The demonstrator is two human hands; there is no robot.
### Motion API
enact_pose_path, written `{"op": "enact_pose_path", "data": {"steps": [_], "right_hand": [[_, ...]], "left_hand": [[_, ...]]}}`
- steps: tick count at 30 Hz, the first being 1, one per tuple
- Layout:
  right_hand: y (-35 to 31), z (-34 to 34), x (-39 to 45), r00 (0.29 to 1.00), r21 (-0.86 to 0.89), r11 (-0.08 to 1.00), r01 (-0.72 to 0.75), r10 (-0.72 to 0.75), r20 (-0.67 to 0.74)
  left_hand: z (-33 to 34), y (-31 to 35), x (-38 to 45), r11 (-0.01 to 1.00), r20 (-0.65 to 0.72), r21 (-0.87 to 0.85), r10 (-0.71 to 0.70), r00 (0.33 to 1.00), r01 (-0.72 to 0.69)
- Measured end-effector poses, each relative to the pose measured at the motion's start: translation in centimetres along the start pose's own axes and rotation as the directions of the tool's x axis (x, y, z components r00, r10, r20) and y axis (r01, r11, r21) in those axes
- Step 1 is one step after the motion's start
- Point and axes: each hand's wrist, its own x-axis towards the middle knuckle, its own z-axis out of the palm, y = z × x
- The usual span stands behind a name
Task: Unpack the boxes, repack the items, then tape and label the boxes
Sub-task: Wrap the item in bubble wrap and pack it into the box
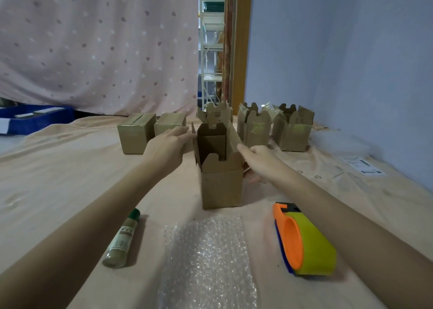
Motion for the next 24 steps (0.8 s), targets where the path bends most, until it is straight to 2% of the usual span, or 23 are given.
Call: {"op": "enact_pose_path", "data": {"steps": [2, 5, 6, 8, 9, 10, 12, 15, 19, 22, 24], "right_hand": [[-0.3, -0.3, -0.8, 1.000, -0.058, 0.998, 0.009, -0.011, -0.021], [0.0, -0.8, -2.3, 0.987, -0.230, 0.967, 0.108, -0.132, -0.093], [0.1, -0.9, -3.1, 0.980, -0.239, 0.960, 0.145, -0.173, -0.097], [0.5, -0.8, -4.8, 0.973, -0.236, 0.949, 0.208, -0.225, -0.046], [0.7, -0.5, -5.7, 0.979, -0.261, 0.945, 0.200, -0.204, 0.013], [0.7, 0.0, -6.6, 0.985, -0.301, 0.939, 0.166, -0.145, 0.089], [0.8, 1.3, -7.9, 0.975, -0.379, 0.922, 0.085, 0.001, 0.222], [1.0, 3.9, -9.1, 0.951, -0.440, 0.896, 0.055, 0.087, 0.296], [1.8, 6.3, -10.0, 0.965, -0.562, 0.824, 0.066, 0.092, 0.247], [2.6, 7.0, -10.4, 0.984, -0.605, 0.794, 0.057, 0.059, 0.170], [2.8, 7.3, -10.7, 0.988, -0.587, 0.808, 0.045, 0.051, 0.145]], "left_hand": [[-0.9, 0.7, -0.6, 0.996, -0.003, -0.061, -0.068, 0.998, 0.068], [-2.0, 1.6, -3.0, 0.959, -0.009, -0.168, -0.232, 0.973, 0.227], [-2.1, 2.0, -4.1, 0.948, 0.040, -0.178, -0.261, 0.965, 0.263], [-1.8, 2.7, -6.7, 0.929, 0.260, -0.162, -0.285, 0.922, 0.333], [-1.5, 3.2, -8.1, 0.914, 0.394, -0.153, -0.293, 0.871, 0.376], [-1.3, 3.7, -9.3, 0.901, 0.509, -0.131, -0.298, 0.808, 0.415], [-0.9, 4.4, -11.4, 0.896, 0.622, -0.064, -0.309, 0.719, 0.440], [-0.5, 4.9, -13.4, 0.898, 0.626, 0.014, -0.352, 0.696, 0.441], [-0.2, 5.7, -14.9, 0.879, 0.609, 0.094, -0.422, 0.672, 0.468], [0.2, 6.0, -16.1, 0.845, 0.605, 0.036, -0.444, 0.661, 0.534], [0.4, 5.9, -16.9, 0.792, 0.583, -0.082, -0.454, 0.674, 0.604]]}}
